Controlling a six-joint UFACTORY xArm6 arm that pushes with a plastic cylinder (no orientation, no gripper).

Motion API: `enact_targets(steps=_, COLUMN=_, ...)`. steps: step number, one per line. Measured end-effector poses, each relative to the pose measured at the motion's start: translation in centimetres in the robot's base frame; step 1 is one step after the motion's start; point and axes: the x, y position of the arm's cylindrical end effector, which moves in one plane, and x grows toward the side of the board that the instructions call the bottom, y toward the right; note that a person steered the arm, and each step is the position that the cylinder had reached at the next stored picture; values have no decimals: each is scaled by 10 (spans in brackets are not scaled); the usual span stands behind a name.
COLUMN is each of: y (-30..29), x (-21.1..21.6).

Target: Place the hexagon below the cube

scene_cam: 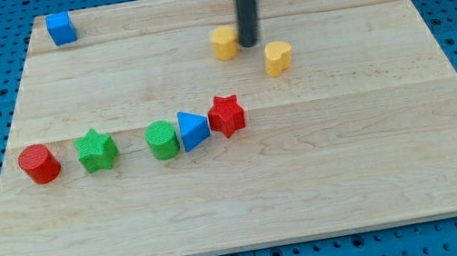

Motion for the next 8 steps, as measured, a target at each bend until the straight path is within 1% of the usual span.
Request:
enact_targets(steps=1, y=-109, x=-1)
enact_targets(steps=2, y=-200, x=-1)
enact_targets(steps=3, y=-211, x=11)
enact_targets(steps=4, y=-222, x=-2)
enact_targets(steps=5, y=-205, x=15)
enact_targets(steps=6, y=-268, x=15)
enact_targets(steps=7, y=-284, x=3)
enact_targets(steps=8, y=-195, x=-6)
